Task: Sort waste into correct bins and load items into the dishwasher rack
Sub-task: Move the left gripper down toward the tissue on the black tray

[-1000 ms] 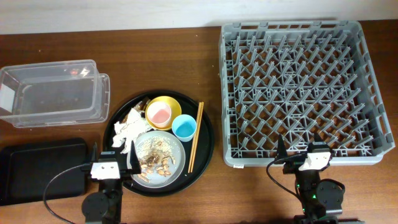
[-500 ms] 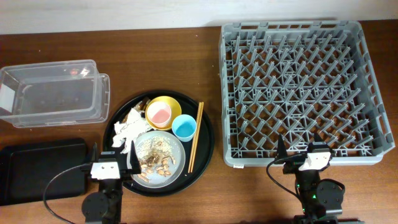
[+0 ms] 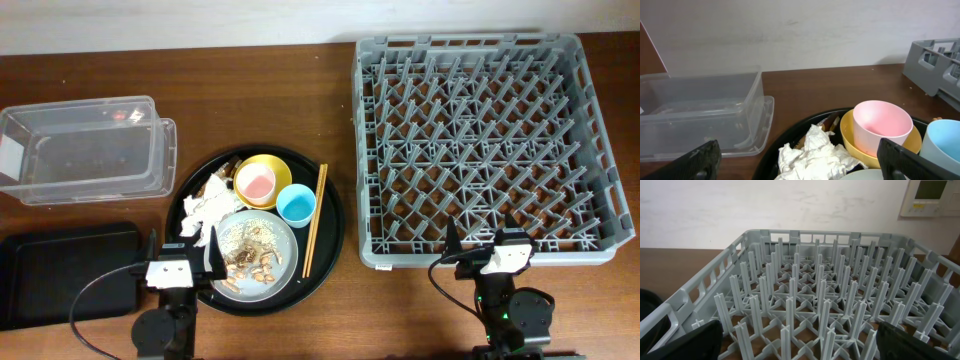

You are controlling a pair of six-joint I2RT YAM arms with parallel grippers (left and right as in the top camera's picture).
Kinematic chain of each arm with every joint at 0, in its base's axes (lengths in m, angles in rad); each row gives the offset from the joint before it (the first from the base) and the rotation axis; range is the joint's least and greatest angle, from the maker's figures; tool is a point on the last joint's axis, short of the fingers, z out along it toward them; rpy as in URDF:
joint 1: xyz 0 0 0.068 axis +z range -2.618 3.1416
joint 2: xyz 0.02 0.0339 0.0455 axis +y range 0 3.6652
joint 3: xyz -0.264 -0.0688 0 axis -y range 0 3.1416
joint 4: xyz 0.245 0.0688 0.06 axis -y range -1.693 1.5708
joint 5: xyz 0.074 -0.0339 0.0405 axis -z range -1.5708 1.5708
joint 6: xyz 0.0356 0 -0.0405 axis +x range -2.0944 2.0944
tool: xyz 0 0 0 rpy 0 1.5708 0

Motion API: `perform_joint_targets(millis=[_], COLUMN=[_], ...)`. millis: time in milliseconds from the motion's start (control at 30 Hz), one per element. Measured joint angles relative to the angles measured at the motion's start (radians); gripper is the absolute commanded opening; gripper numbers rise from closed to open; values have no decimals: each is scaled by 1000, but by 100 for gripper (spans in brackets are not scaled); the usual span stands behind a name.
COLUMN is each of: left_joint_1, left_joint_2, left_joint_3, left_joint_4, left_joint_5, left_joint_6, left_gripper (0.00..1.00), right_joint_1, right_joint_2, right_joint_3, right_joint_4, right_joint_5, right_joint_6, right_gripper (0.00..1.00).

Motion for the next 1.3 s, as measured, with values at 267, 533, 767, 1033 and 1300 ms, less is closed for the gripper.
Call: perform_joint_targets(millis=[267,533,767,1033,1300], left_joint_1=[0,0,0,0,-45], left_joint_2=[0,0,0,0,0], left_joint_3=[0,0,0,0,0], left_joint_4=[0,0,0,0,0], left_joint_5=[0,0,0,0,-3], left_joint_6=[0,0,0,0,0], left_gripper=[99,99,99,99,99], right_joint_1=[0,0,0,0,0], right_joint_2=[0,0,0,0,0], right_joint_3=[0,0,0,0,0], right_joint_4=[0,0,0,0,0], right_joint_5=[0,0,0,0,0], right_joint_6=[0,1,0,0,0], right_gripper=[98,99,99,98,98])
